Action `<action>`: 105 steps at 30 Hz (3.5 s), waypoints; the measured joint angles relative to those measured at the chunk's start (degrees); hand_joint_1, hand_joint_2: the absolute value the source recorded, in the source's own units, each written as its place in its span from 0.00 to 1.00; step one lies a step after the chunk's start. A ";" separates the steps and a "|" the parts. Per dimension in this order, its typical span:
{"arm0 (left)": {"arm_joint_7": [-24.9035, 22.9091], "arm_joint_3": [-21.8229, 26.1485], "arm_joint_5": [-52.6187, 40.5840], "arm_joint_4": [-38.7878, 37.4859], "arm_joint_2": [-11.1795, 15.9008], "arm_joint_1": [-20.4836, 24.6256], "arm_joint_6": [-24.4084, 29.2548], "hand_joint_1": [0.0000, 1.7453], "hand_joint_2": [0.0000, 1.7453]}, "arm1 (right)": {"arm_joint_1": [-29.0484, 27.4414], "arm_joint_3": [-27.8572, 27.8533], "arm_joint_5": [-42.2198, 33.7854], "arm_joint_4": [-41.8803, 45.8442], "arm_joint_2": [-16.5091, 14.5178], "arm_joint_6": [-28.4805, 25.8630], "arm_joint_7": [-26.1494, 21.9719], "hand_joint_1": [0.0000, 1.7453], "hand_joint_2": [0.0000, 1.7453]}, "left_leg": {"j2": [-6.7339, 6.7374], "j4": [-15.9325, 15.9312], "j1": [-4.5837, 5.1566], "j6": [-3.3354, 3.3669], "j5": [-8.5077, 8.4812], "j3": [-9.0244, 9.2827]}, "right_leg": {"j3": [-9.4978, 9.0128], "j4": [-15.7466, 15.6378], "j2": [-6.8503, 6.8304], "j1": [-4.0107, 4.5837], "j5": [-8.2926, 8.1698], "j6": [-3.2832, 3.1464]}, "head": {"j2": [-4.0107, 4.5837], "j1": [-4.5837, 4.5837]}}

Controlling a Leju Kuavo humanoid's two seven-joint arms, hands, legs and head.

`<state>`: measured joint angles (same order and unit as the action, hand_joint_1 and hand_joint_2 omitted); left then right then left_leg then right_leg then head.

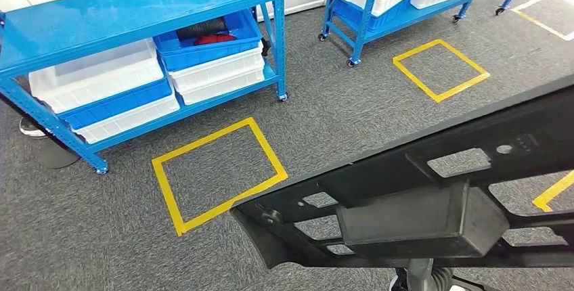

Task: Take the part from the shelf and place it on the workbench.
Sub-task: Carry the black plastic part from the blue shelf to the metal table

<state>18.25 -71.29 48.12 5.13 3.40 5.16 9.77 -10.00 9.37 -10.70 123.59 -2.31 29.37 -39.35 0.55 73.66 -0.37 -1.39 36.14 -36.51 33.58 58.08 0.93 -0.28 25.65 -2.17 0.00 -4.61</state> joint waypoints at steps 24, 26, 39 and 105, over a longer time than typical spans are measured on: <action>0.46 -0.05 1.23 0.01 -0.75 0.08 1.90 0.00 1.00 | 4.96 -2.09 -3.44 -7.33 0.35 -1.19 2.25 1.00 1.00 | 4.69 -16.11 0.15 0.67 -7.58 6.78 | 0.89 0.65 -3.05 0.30 0.26 1.60 | 0.00 0.01; 0.49 -0.05 1.23 0.01 -0.74 0.18 1.91 0.00 1.00 | 5.03 -2.14 -3.45 -7.41 0.37 -1.19 2.24 1.00 1.00 | 3.34 -14.47 -0.03 0.08 -6.17 6.32 | 0.72 0.19 -2.08 0.03 -0.03 0.83 | 0.00 0.00; 0.72 -0.05 1.41 0.01 -0.79 -0.09 3.64 0.00 1.00 | 6.00 -1.87 -4.74 -9.08 0.38 1.83 2.31 1.00 1.00 | -4.15 -15.16 -0.54 0.77 -7.85 5.55 | 1.75 1.18 5.67 -0.26 -0.33 2.14 | 0.00 0.00; -1.19 -1.86 1.17 -0.08 3.61 -0.17 2.93 0.00 1.00 | 8.64 3.55 -2.84 -9.07 5.04 -0.71 -0.02 1.00 1.00 | -1.32 -16.18 -0.16 2.70 -9.22 5.06 | 4.48 7.62 1.03 0.06 4.17 2.81 | 0.00 0.00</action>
<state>17.06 -73.16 49.29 5.05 7.01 4.99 12.70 -1.36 12.92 -13.54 114.52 2.73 28.66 -39.36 -0.77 57.48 -0.53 1.31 26.92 -31.45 38.06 65.70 1.96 -0.22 29.82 0.64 0.00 -4.61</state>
